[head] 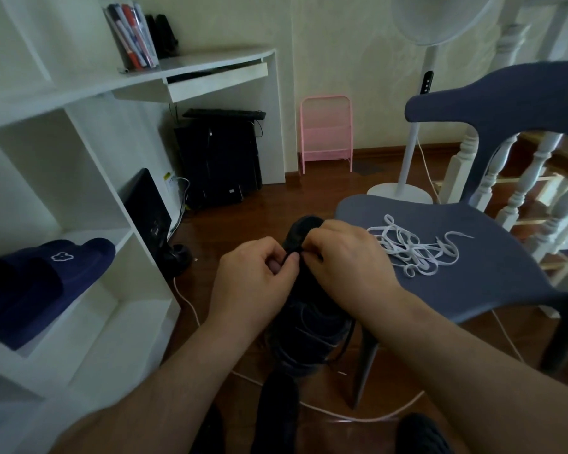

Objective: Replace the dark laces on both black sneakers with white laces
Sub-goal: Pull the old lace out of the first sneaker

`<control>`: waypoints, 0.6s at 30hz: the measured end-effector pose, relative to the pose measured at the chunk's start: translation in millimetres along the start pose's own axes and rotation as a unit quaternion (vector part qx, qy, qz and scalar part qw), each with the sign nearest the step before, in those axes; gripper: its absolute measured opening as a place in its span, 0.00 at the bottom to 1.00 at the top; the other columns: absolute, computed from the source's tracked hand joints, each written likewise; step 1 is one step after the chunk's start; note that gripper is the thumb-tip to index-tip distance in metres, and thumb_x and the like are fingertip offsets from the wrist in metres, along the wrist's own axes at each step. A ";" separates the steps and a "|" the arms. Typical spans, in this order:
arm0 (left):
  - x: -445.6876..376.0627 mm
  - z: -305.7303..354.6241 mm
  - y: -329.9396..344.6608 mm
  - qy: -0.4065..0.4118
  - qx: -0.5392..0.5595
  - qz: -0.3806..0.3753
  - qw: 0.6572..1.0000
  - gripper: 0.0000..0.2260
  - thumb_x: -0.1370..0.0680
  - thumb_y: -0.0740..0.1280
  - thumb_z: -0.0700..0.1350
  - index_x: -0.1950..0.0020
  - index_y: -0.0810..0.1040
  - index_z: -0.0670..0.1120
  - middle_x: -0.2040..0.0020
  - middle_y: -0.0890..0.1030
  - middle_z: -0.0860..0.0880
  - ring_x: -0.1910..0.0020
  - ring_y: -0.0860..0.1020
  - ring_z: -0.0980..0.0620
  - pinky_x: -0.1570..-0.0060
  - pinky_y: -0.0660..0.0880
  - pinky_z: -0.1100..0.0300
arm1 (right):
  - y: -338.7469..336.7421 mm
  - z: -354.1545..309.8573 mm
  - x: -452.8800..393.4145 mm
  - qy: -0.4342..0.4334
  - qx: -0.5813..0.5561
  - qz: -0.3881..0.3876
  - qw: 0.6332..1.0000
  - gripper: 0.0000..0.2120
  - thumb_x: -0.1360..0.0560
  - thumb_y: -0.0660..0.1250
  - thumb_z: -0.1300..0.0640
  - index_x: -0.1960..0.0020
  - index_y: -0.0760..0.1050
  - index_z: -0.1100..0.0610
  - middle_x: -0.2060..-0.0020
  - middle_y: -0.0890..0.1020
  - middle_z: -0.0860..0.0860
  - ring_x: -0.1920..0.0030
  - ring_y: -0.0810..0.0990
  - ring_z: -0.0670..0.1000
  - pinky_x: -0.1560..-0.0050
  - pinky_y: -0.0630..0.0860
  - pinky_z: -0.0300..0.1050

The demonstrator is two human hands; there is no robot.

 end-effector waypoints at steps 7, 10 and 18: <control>-9.8 -15.9 -11.0 -0.009 -0.034 0.011 0.999 0.11 0.19 0.67 0.57 0.59 0.75 0.56 0.62 0.75 0.56 0.61 0.74 0.58 0.65 0.72 0.56 | -6.3 52.0 6.6 0.290 -0.193 0.013 0.937 0.07 0.26 0.70 0.55 0.62 0.76 0.53 0.66 0.80 0.48 0.62 0.79 0.49 0.60 0.75 0.47; -9.7 -20.4 -16.1 0.004 -0.028 0.015 0.999 0.09 0.19 0.68 0.57 0.58 0.77 0.57 0.61 0.76 0.57 0.60 0.75 0.58 0.63 0.75 0.54 | -4.5 57.3 12.0 0.294 -0.231 -0.060 0.925 0.04 0.26 0.71 0.57 0.52 0.78 0.50 0.57 0.81 0.45 0.56 0.79 0.48 0.55 0.77 0.47; -3.2 -11.6 -8.1 0.041 -0.049 0.013 0.998 0.09 0.20 0.68 0.61 0.58 0.76 0.60 0.61 0.76 0.59 0.61 0.75 0.60 0.66 0.75 0.56 | 7.2 6.5 3.4 0.026 -0.001 -0.073 0.997 0.10 0.21 0.68 0.46 0.45 0.83 0.48 0.47 0.78 0.46 0.45 0.74 0.52 0.46 0.73 0.46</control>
Point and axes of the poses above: each hand's wrist, its own x-axis away from the middle knuckle, its own y-axis out of the palm, z = x × y, the point moved 6 cm from there along -x, towards the middle knuckle
